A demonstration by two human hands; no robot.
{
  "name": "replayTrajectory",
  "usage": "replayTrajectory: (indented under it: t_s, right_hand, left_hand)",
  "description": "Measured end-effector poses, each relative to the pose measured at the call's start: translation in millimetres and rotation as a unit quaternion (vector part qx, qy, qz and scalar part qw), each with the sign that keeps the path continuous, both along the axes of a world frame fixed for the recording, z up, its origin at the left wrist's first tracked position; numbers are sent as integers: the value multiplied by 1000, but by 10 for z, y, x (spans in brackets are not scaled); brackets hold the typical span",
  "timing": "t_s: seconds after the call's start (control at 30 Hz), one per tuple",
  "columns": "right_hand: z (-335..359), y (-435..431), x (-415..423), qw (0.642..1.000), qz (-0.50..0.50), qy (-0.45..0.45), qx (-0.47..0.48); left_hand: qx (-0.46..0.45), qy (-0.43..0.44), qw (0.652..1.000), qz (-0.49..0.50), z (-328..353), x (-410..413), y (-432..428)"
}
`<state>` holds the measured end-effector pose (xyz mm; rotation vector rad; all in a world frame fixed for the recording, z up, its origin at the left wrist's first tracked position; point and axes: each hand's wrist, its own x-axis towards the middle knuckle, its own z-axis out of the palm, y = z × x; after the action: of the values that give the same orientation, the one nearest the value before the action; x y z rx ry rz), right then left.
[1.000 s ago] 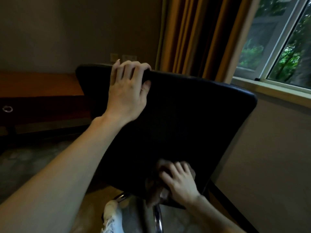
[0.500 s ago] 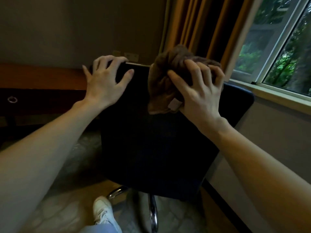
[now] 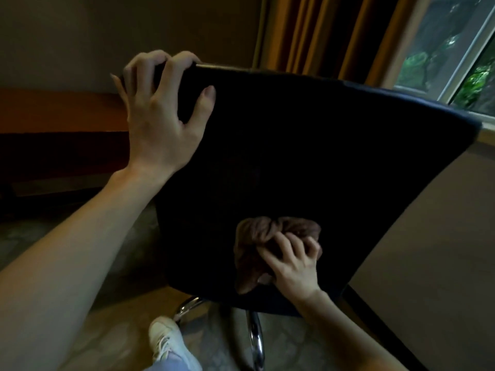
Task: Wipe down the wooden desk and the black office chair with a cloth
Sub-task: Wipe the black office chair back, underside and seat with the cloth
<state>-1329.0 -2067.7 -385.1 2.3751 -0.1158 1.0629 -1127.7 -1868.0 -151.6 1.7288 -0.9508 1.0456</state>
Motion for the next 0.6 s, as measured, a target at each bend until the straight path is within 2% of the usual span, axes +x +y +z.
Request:
replayTrajectory:
  t_s: [0.17, 0.3, 0.43, 0.6]
  right_hand:
    - [-751, -50, -81, 977, -3, 215, 1]
    - [-763, 44, -70, 965, 1, 264, -4]
    - [-308, 224, -171, 975, 41, 219, 18]
    - [823, 602, -304, 992, 114, 6, 57]
  left_hand:
    - [0, 15, 1000, -12, -20, 4, 26]
    - [5, 19, 1000, -13, -8, -57, 2]
    - [12, 33, 999, -6, 28, -199, 77]
    - [50, 26, 998, -15, 83, -383, 193]
